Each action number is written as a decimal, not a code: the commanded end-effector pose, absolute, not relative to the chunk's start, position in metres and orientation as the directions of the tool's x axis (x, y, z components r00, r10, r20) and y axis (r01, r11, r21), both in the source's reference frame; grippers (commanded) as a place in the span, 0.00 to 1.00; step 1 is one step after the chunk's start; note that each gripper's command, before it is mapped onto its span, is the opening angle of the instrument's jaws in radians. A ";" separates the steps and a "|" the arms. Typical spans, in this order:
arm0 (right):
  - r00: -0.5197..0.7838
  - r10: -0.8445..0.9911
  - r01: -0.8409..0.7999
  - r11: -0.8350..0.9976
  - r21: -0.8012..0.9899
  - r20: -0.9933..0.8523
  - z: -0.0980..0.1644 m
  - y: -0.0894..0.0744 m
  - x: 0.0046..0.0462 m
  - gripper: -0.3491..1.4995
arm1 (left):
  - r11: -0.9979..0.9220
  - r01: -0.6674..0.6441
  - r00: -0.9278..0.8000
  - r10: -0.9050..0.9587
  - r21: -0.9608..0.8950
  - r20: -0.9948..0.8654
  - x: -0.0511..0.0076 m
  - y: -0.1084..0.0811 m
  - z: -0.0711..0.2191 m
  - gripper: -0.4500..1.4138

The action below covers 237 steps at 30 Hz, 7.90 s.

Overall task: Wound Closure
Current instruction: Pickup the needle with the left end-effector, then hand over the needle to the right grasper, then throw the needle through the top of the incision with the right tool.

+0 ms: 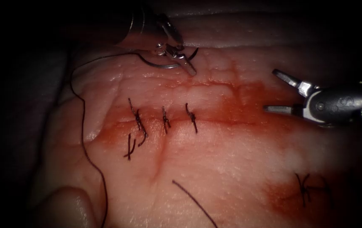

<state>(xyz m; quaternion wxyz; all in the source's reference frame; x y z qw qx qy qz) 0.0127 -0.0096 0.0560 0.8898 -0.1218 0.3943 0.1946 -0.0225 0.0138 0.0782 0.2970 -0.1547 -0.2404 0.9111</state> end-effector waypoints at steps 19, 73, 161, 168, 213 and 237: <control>0.613 0.250 -0.447 0.892 -0.068 -0.749 0.057 -0.010 0.0141 0.91 | -0.713 -0.426 -0.808 0.577 -0.557 -0.121 -0.0236 0.014 0.080 0.00; -0.120 0.964 -0.132 0.221 0.966 -0.237 0.058 -0.010 0.0153 0.67 | -0.850 0.341 0.052 -0.408 0.400 -0.911 -0.0244 0.000 0.059 0.00; -0.133 0.697 -0.532 0.550 0.644 -0.705 0.061 -0.004 0.0174 0.00 | -0.992 0.010 -0.229 0.124 -0.129 -0.966 -0.0244 -0.002 0.058 0.38; -0.060 0.581 -0.532 0.670 0.518 -0.812 0.062 -0.004 0.0169 0.00 | -0.992 -0.066 -0.319 0.124 -0.109 -0.940 -0.0250 -0.003 0.062 0.04; 0.124 0.040 -0.495 0.868 -0.027 -0.991 0.062 -0.007 0.0210 0.00 | -0.934 -0.253 -0.625 0.357 -0.252 -0.694 -0.0261 -0.008 0.071 0.22; 0.182 -0.045 -0.455 0.881 -0.125 -0.982 0.065 -0.009 0.0218 0.00 | -0.926 -0.254 -0.615 0.377 -0.279 -0.693 -0.0257 -0.008 0.070 0.24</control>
